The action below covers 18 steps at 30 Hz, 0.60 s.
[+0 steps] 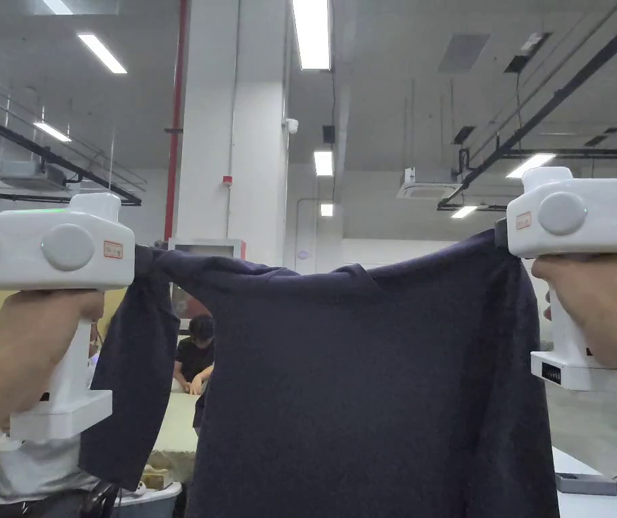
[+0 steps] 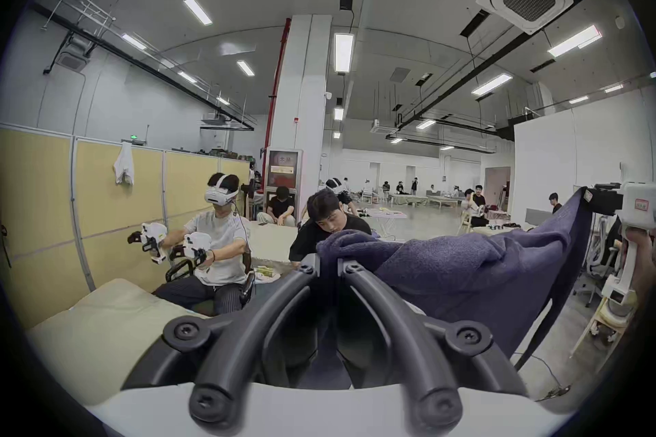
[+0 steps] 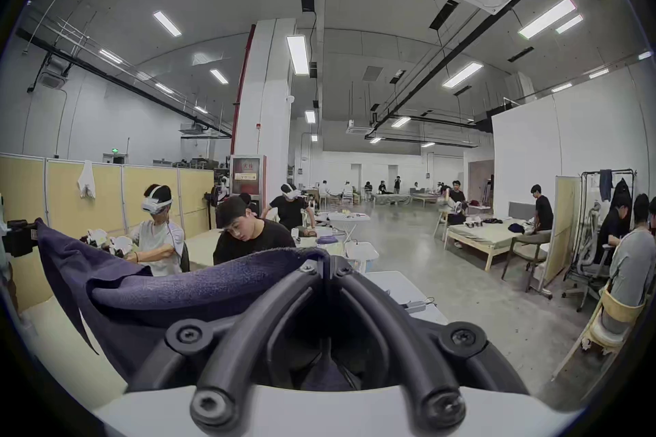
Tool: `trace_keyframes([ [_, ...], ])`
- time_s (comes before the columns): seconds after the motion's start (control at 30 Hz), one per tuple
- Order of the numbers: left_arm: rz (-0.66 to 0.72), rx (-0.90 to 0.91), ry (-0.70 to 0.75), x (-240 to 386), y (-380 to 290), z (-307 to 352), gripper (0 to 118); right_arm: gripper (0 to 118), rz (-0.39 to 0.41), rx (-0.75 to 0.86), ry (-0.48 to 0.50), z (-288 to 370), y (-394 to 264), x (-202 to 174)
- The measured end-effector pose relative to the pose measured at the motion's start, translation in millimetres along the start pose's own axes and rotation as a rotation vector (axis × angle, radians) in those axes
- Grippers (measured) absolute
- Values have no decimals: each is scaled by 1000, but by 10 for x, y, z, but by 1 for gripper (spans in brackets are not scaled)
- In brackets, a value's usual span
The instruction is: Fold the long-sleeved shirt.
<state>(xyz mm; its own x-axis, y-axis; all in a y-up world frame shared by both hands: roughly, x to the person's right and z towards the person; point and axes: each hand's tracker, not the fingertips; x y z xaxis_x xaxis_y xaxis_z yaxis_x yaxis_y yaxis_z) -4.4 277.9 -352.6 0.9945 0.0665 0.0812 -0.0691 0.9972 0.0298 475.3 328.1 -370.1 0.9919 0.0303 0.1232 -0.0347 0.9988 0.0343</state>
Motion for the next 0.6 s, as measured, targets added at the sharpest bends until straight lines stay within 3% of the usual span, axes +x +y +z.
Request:
trace_keyframes([
  [0.33, -10, -130, 27, -217, -1410, -451, 10, 12, -30, -134, 35, -583, -1483, -236],
  [0.53, 20, -265, -16, -386, -2566, 23, 10, 12, 43, -286, 83, -242, -2612, -245],
  [0.6, 24, -318, -43, -459, -2925, 328, 10, 12, 22, -348, 126, 12, -2997, -160],
])
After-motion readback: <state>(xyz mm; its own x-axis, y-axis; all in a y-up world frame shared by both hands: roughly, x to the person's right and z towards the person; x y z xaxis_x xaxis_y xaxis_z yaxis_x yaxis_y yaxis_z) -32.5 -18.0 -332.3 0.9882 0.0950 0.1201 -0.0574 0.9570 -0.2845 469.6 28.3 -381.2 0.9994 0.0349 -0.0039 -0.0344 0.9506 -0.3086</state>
